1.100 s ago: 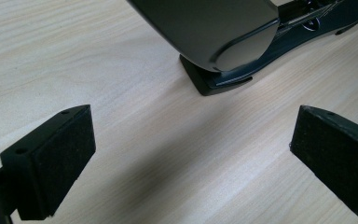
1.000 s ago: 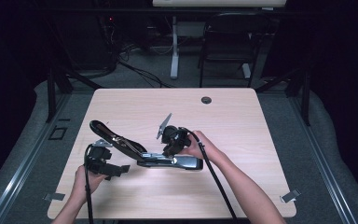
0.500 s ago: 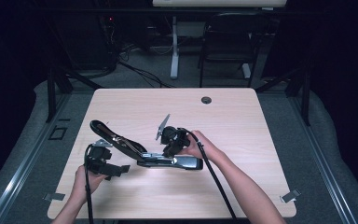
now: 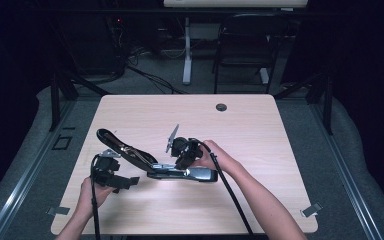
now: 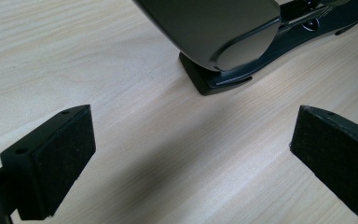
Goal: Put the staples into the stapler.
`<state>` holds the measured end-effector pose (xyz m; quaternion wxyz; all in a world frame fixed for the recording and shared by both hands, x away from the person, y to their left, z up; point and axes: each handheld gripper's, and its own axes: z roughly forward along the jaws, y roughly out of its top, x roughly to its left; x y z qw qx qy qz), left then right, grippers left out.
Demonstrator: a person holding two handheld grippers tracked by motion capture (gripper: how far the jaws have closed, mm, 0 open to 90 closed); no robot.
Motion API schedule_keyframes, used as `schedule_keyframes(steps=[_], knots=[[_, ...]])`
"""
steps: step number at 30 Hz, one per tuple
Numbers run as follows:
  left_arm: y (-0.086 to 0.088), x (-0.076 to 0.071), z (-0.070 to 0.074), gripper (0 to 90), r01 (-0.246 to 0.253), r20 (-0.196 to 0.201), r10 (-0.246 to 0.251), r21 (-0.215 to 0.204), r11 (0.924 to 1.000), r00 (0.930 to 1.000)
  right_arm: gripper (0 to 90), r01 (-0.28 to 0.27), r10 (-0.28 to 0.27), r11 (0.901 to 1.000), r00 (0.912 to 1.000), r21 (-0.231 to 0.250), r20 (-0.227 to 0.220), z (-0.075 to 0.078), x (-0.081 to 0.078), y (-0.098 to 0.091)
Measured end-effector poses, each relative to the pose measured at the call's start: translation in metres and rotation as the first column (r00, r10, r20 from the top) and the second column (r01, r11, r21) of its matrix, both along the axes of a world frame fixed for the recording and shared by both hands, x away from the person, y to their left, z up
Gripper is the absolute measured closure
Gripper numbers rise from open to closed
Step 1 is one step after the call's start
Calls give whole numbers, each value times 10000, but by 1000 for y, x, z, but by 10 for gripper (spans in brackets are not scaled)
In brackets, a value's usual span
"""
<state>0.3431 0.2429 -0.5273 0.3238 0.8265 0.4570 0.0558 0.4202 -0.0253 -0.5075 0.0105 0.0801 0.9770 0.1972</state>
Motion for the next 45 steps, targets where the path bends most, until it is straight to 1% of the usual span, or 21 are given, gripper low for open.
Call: schedule_keyframes(steps=[8, 14, 15, 18, 20, 21, 24, 27, 30, 32, 33, 35, 36, 37, 38, 39, 41, 42, 43, 44, 45], knots=[[0, 0, 0, 1, 5, -14, -5, -2, 10000, 10000, 771, -8, 8, 10000, 10000, -81, -15, 0, 0, 0], [0, 0, 0, 1, 2, -33, -2, 21, 10000, 10000, 699, 203, -204, 9996, 9998, -185, -48, -1, 1, -2], [0, 0, 0, 1, -9, -45, 9, 7, 10000, 10000, 687, 268, -268, 9996, 9996, -99, -59, -1, 2, -3], [0, 0, 0, 1, -55, -90, 55, -60, 10000, 9999, 610, 461, -458, 9988, 9988, 177, -158, 2, 2, -8], [0, 0, 0, 1, -68, -96, 67, -71, 10000, 9999, 511, 661, -655, 9973, 9977, 306, -192, 4, 0, -12], [0, 0, 0, 1, -83, -100, 83, -77, 9999, 9999, 475, 774, -771, 9964, 9970, 344, -113, 5, -1, -15], [0, 1, 0, 0, -134, -110, 131, -227, 9997, 9999, 370, 1165, -1145, 9900, 9930, 791, -292, 7, -5, -24], [-1, 3, 0, 0, -179, -140, 175, -265, 9995, 9997, 250, 1570, -1552, 9790, 9876, 1301, -245, 9, -10, -36], [1, 2, 1, 0, -133, -192, 127, -282, 9995, 9997, 179, 1949, -1961, 9699, 9806, 1463, -60, 12, -16, -47], [2, 1, 2, 0, -155, -187, 149, -285, 9995, 9997, 166, 2226, -2237, 9610, 9746, 1640, -124, 16, -21, -55], [3, 1, 2, 0, -204, -158, 199, -328, 9993, 9997, 148, 2354, -2381, 9567, 9712, 1711, -48, 17, -23, -59], [5, 1, 4, 0, -291, -74, 288, -483, 9984, 9996, 133, 2495, -2521, 9512, 9677, 1818, -93, 18, -27, -68], [6, 0, 5, 0, -339, -85, 335, -546, 9979, 9994, 104, 2577, -2615, 9489, 9652, 1818, -35, 17, -28, -72], [7, 0, 6, 0, -417, -8, 417, -588, 9974, 9991, 65, 2600, -2618, 9504, 9650, 1708, -122, 16, -29, -75], [8, 0, 7, 0, -447, -54, 445, -585, 9973, 9990, 31, 2698, -2685, 9497, 9628, 1591, -297, 15, -29, -78], [9, -1, 7, 0, -509, -18, 509, -594, 9969, 9987, 30, 2793, -2775, 9473, 9601, 1570, -335, 14, -29, -81], [11, -2, 7, 0, -585, -32, 584, -619, 9964, 9983, 26, 2847, -2831, 9462, 9585, 1538, -328, 13, -30, -87], [12, -3, 8, 0, -605, -71, 602, -594, 9964, 9982, 25, 2966, -2948, 9414, 9549, 1609, -353, 13, -31, -90], [13, -3, 9, 0, -725, -19, 725, -559, 9958, 9974, 24, 3018, -3000, 9395, 9533, 1623, -362, 13, -32, -91], [14, -4, 10, 0, -861, 15, 863, -492, 9951, 9963, 20, 3023, -3016, 9400, 9530, 1583, -290, 13, -32, -93], [16, -4, 11, 0, -965, 24, 967, -479, 9942, 9953, 16, 3090, -3100, 9369, 9505, 1634, -199, 14, -33, -94]])
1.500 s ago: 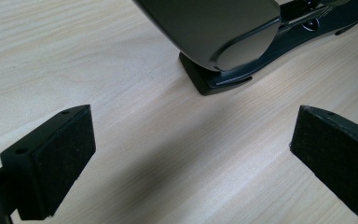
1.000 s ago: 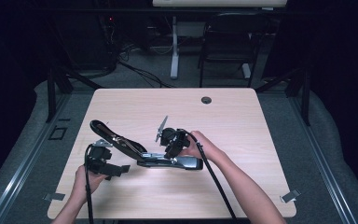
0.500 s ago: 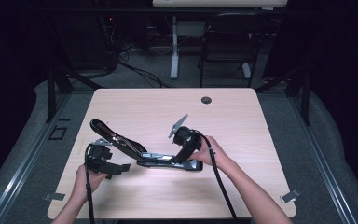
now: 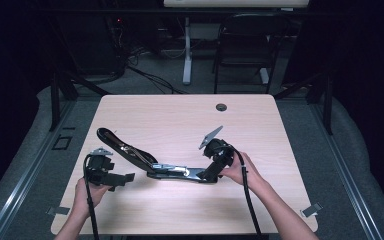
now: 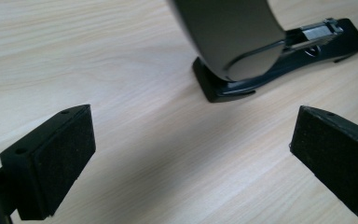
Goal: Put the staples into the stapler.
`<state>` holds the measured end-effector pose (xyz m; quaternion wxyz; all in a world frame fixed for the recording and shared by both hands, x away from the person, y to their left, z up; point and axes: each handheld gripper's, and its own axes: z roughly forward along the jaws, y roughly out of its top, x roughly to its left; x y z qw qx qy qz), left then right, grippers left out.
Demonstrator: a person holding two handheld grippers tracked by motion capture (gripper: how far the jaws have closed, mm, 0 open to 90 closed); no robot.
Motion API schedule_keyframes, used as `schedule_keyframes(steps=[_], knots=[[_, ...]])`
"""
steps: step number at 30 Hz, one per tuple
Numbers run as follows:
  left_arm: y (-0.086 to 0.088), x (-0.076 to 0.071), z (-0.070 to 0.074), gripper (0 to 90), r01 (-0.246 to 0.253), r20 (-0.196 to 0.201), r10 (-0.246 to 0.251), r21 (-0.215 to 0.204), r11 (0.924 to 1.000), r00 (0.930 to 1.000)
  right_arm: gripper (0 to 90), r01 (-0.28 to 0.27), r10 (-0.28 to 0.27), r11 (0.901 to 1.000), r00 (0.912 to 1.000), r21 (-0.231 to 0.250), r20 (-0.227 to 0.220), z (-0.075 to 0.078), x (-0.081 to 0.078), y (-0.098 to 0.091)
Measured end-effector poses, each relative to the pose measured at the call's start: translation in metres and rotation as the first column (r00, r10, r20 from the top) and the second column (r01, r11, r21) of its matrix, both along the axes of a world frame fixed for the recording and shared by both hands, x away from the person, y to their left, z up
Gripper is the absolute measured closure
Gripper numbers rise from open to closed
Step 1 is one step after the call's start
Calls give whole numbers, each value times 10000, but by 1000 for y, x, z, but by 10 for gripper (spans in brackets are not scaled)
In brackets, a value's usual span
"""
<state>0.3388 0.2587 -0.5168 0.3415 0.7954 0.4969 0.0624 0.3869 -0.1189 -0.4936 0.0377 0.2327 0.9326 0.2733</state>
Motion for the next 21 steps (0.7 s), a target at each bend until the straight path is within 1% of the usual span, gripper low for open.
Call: schedule_keyframes(steps=[1, 3, 4, 6, 8, 9, 10, 14, 20, 21], knots=[[1, 0, 0, 0, -81, 8, 81, -61, 9999, 10000, 14, -14, 14, 10000, 10000, 21, -49, 1, 0, -1], [4, -1, 1, 0, -158, -3, 158, 27, 9999, 9999, 6, 28, -28, 10000, 10000, 36, 18, 2, -2, -1], [4, -1, 1, 0, -190, -24, 190, -11, 9998, 9998, 7, 23, -23, 10000, 10000, 34, 10, 2, -2, -1], [6, -1, 1, 0, -297, -82, 297, 85, 9995, 9995, 7, 70, -70, 10000, 9999, -37, 99, 3, -3, -1], [7, 0, 2, 0, -451, -40, 451, 88, 9989, 9990, 8, 47, -47, 10000, 10000, -2, 62, 3, -3, 0], [8, 0, 2, 0, -578, -22, 578, 179, 9982, 9983, 10, 44, -44, 10000, 10000, -12, 81, 3, -3, 0], [9, 0, 2, 0, -621, -100, 622, 165, 9979, 9980, 11, 19, -19, 10000, 10000, -33, 81, 3, -3, 0], [13, 0, 1, 0, -992, -119, 995, 167, 9949, 9950, 13, 38, -38, 10000, 9999, -28, 118, 4, -3, 0], [18, 2, 0, 0, -1277, -116, 1279, 122, 9917, 9917, 17, 130, -132, 9999, 9996, 73, 249, 7, -3, -2], [19, 2, 0, 0, -1298, -242, 1300, 117, 9915, 9912, 18, 95, -96, 9999, 9997, 52, 241, 8, -3, -2]])
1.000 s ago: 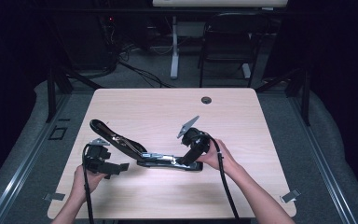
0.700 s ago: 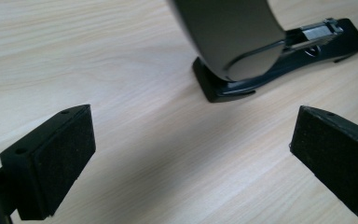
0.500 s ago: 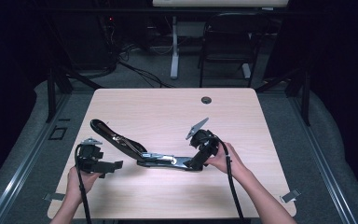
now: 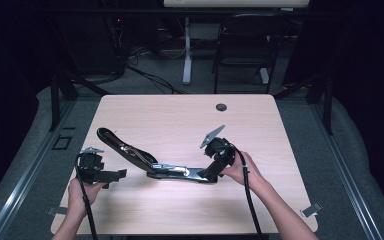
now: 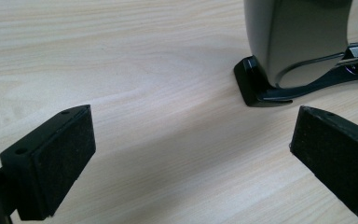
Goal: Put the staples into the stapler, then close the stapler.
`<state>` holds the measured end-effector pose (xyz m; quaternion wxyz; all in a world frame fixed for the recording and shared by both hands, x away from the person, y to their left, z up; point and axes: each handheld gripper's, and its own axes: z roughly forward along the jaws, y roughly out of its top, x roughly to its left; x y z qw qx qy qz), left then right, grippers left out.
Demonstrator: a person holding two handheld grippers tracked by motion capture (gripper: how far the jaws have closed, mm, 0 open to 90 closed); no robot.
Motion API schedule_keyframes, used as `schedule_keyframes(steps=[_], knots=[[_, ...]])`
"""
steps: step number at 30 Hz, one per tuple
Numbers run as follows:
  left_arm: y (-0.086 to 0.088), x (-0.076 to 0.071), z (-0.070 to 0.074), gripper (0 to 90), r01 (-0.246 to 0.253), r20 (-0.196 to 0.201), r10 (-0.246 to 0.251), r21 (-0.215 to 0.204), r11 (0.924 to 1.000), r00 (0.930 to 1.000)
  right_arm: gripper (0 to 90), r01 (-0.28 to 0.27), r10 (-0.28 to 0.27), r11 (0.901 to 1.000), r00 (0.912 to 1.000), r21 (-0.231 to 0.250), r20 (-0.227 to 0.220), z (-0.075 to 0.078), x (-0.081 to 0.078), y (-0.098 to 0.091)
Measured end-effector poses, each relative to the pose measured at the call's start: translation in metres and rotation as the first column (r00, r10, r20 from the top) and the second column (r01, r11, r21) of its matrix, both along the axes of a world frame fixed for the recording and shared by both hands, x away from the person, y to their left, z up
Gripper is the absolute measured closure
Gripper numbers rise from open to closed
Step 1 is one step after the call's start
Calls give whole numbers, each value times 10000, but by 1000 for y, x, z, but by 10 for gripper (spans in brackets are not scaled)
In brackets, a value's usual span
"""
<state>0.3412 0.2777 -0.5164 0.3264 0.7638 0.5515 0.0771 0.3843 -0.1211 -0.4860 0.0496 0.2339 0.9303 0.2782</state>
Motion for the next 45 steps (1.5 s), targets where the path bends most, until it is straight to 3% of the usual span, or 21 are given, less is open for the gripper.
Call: schedule_keyframes(steps=[3, 8, 15, 18, 23, 27, 29, 32, 38, 45], knots=[[3, 1, 0, 1, -200, 0, 200, -95, 9998, 9998, 19, -6, 7, 10000, 10000, -55, 49, 1, 0, 0], [8, 2, 2, 10, -946, 271, 957, -374, 9948, 9950, 33, 66, -66, 10000, 9999, 30, 124, 3, -1, 2], [15, 3, 2, 174, -1410, 441, 1435, -561, 9884, 9887, 59, 285, -285, 9996, 9987, 16, 431, 5, -2, 3], [18, 5, 3, 263, -1746, 527, 1810, -1079, 9787, 9821, 95, 237, -235, 9997, 9979, -30, 608, 7, -2, 3], [20, 10, 6, 325, -2047, 961, 2180, -1315, 9700, 9712, 200, 606, -610, 9981, 9937, 66, 939, 9, -3, 3], [23, 11, 10, 512, -1926, 1443, 2229, -1980, 9611, 9641, 294, 754, -761, 9971, 9906, 101, 1137, 11, -3, 4], [22, 11, 11, 609, -1873, 1647, 2268, -2248, 9562, 9599, 411, 966, -977, 9952, 9876, 148, 1232, 11, -4, 5], [21, 9, 15, 697, -1825, 2156, 2341, -2345, 9548, 9480, 507, 1330, -1341, 9910, 9782, 177, 1587, 12, -5, 7], [19, 11, 23, 770, -1558, 2927, 2184, -2225, 9624, 9309, 681, 1734, -1751, 9845, 9597, 274, 2199, 14, -8, 14], [14, 8, 33, 891, -1179, 3563, 1921, -2197, 9684, 9144, 867, 1369, -1449, 9894, 9546, 485, 2602, 14, -11, 32]])
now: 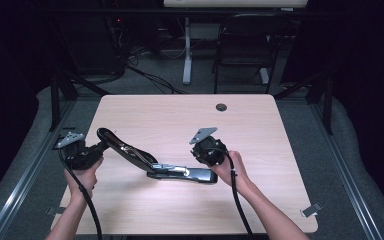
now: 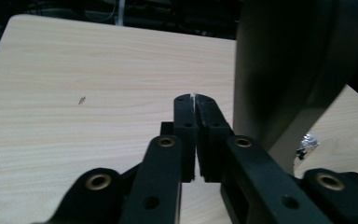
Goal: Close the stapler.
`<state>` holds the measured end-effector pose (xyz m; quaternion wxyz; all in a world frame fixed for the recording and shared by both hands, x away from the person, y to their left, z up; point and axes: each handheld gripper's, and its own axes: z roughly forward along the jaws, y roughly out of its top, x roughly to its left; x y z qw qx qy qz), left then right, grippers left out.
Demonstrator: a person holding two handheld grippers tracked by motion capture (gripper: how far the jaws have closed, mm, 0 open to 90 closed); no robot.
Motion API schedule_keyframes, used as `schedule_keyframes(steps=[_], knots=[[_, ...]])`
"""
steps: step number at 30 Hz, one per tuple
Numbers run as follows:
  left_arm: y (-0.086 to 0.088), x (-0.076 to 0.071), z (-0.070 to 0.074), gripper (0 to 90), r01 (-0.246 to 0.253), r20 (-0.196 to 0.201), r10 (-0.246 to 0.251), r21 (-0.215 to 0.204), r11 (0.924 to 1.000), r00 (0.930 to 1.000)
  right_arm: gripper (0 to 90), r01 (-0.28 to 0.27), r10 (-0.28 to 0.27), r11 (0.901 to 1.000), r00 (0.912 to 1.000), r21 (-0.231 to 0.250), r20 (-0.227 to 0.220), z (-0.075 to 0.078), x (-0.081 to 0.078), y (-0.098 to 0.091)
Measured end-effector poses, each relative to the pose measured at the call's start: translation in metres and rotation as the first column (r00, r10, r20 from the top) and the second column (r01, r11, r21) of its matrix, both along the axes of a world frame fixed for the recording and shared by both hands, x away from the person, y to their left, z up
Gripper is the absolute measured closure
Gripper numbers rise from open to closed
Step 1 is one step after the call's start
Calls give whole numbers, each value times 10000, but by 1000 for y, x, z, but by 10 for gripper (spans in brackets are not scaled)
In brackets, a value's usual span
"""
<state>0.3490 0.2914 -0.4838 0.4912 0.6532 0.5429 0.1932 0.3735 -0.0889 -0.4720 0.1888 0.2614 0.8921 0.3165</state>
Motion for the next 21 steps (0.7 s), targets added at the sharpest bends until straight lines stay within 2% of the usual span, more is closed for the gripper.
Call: schedule_keyframes(steps=[2, 3, 4, 6, 9, 10, 12, 14, 16, 21], knots=[[-1, -1, 1, 900, 36, -1, -36, -34, 10000, 10000, 898, -137, 137, 9999, 9998, 25, 133, 0, -1, 6], [-2, -1, 1, 900, 79, 5, -79, -85, 9999, 10000, 900, -239, 240, 9997, 9996, -60, 150, 1, -2, 8], [-3, -1, 1, 900, 121, 29, -121, -101, 9999, 9999, 900, -221, 220, 9997, 9996, 56, 193, 0, -2, 11], [-5, -2, 2, 900, 94, 102, -94, 6, 10000, 9999, 900, -290, 289, 9996, 9993, 39, 245, 2, -1, 14], [-4, -3, 2, 900, 79, 160, -76, -150, 9999, 9998, 900, -333, 329, 9993, 9992, 141, 231, 4, 1, 17], [-4, -3, 2, 900, 41, 240, -35, -274, 9996, 9997, 900, -338, 332, 9989, 9992, 313, 207, 4, 1, 18], [-5, -3, 3, 900, -44, 298, 51, -234, 9997, 9995, 900, -327, 322, 9990, 9993, 307, 186, 5, 1, 21], [-7, -4, 3, 900, -75, 340, 82, -207, 9998, 9994, 900, -310, 305, 9969, 9995, 723, 82, 7, 1, 24], [-7, -4, 4, 900, -40, 311, 45, -135, 9999, 9995, 900, -365, 351, 9955, 9992, 872, 168, 9, -1, 29], [-10, -4, 5, 900, 186, 213, -182, -203, 9996, 9996, 900, -498, 489, 9965, 9987, 670, 156, 6, 0, 41]])
